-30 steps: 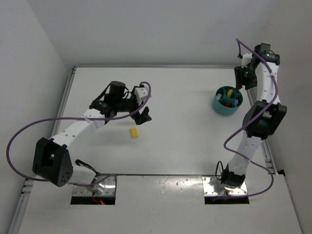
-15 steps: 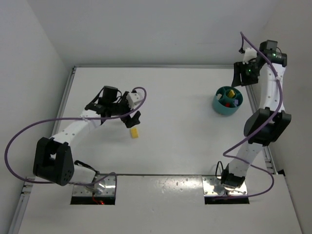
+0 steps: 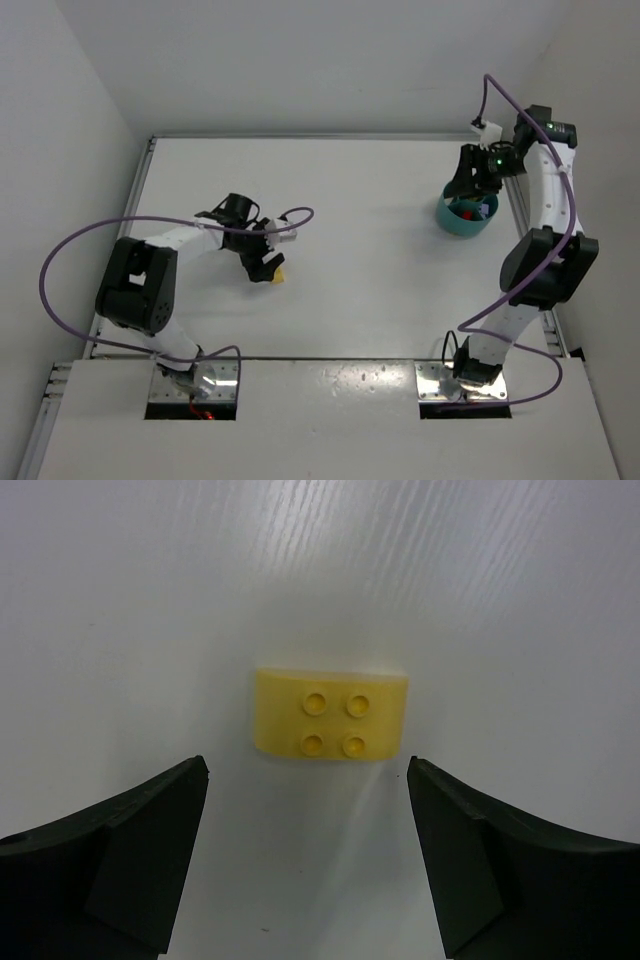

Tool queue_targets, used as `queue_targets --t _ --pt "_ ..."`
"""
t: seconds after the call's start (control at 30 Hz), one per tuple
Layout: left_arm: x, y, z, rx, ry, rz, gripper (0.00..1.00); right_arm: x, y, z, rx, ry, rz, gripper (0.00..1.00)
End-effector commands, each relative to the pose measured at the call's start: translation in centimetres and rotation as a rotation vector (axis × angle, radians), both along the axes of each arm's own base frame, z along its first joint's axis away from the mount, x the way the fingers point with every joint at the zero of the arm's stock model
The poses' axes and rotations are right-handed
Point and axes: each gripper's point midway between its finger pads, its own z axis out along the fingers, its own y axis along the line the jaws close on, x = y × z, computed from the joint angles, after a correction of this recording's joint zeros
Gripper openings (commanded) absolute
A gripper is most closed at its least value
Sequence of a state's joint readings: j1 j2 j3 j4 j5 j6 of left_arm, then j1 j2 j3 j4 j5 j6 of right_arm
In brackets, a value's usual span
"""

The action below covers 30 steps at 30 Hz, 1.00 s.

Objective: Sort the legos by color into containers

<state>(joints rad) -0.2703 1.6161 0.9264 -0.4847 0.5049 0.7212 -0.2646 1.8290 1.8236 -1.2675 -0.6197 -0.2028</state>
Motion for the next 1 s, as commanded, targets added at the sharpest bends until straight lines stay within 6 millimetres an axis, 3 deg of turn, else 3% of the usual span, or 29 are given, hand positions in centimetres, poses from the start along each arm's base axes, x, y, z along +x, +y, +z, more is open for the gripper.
queue_targets --t 0.0,0.2,0.23,0.27,0.33,0.4,0.53,0.7,0.87,0.97 --pt "0.9 -0.1 -0.2 0.004 -0.020 -0.017 0.87 0.1 0.9 1.1 0.046 -0.028 0.010 0.54" --pt "-0.2 -0.4 1.2 -0.021 -0.093 -0.121 0.87 -0.1 0.8 0.7 0.040 -0.017 0.007 0.54" --pt "-0.2 -0.3 2.0 -0.006 -0.162 -0.217 0.86 -0.1 0.9 0.8 0.049 -0.019 0.010 0.54" --pt "-1.7 0.0 2.0 -0.012 -0.136 -0.281 0.86 -0.3 1.0 0.8 0.051 -0.011 0.010 0.54" --pt "-2.7 0.6 2.0 0.005 -0.206 -0.486 0.85 -0.2 1.4 0.6 0.060 -0.009 0.028 0.54" --pt "-3.8 1.1 1.9 0.031 -0.208 -0.573 0.86 -0.2 1.4 0.6 0.060 -0.009 0.028 0.54" --pt "-3.3 2.1 1.9 0.111 -0.274 -0.754 0.87 -0.2 1.5 0.7 0.069 -0.011 0.031 0.54" --pt "-2.0 1.7 2.6 0.140 -0.389 -0.908 0.87 -0.3 1.6 0.4 0.071 -0.002 0.030 0.54" --pt "-0.8 -0.5 3.4 0.120 -0.403 -1.014 0.80 -0.2 1.6 0.1 0.074 0.006 0.030 0.54" --pt "-1.7 -1.5 2.4 0.100 -0.323 -1.106 0.78 -0.2 1.6 0.1 0.074 0.006 0.030 0.54"
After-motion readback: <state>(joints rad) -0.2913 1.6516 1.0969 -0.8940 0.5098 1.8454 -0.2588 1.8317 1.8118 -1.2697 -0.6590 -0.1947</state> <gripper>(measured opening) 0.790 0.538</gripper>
